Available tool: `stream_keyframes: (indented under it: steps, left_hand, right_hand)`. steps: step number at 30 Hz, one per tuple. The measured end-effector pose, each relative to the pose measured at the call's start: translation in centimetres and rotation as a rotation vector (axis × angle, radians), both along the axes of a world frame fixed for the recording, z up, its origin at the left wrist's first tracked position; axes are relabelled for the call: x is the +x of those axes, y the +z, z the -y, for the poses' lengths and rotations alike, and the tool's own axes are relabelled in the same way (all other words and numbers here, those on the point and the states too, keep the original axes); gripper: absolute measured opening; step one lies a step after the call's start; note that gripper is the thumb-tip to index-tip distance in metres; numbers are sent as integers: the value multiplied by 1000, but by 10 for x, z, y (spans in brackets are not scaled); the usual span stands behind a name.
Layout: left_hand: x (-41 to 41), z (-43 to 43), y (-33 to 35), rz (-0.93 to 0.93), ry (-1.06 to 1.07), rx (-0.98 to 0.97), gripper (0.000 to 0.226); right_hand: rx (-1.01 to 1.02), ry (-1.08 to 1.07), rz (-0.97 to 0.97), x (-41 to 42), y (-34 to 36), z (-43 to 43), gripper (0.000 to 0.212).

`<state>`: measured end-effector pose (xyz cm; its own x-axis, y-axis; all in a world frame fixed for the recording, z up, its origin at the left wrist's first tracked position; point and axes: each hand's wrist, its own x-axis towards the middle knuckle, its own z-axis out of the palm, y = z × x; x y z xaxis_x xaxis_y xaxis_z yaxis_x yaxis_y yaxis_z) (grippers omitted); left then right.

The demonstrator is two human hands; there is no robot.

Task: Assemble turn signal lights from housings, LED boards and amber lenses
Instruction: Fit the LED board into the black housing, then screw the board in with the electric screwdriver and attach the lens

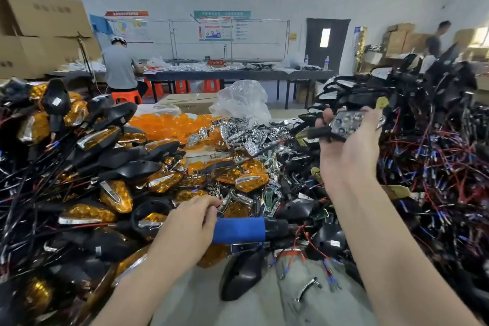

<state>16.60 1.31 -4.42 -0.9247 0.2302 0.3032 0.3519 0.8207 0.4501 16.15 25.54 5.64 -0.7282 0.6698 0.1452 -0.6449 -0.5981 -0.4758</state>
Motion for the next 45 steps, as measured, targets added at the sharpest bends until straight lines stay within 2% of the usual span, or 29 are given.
stream_keyframes:
  steps: [3, 5, 7, 10, 13, 22, 31, 36, 41, 45]
  left_hand:
    - [-12, -3, 3, 81, 13, -188, 28]
    - [-13, -5, 4, 99, 1, -242, 29]
    - [-11, -2, 1, 113, -13, -268, 29]
    - [-14, 10, 0, 213, -22, -229, 27]
    - [-31, 17, 4, 261, 12, -224, 29]
    - [-69, 5, 12, 453, -117, -392, 28]
    - [-80, 27, 23, 501, -163, -419, 29]
    - [-79, 28, 20, 469, -207, -492, 25]
    - [-83, 23, 17, 375, -250, -642, 22]
    - [-85, 23, 14, 361, -246, -596, 15]
  right_hand:
    - [-58, 7, 86, -11, -21, 7, 31]
    - [-112, 6, 129, -20, -33, 6, 36]
    - [-147, 6, 152, -26, -42, 6, 36]
    - [-177, 19, 143, -34, -49, 4, 25]
    - [-182, 23, 140, -40, -56, 2, 28]
    - [-175, 57, 139, -50, -65, -1, 25]
    - [-172, 103, 144, -53, -69, 0, 31]
    - [-155, 118, 157, -54, -72, 4, 37]
    - [-152, 121, 155, -53, -74, 4, 32]
    - [-138, 140, 120, -51, -73, 3, 23]
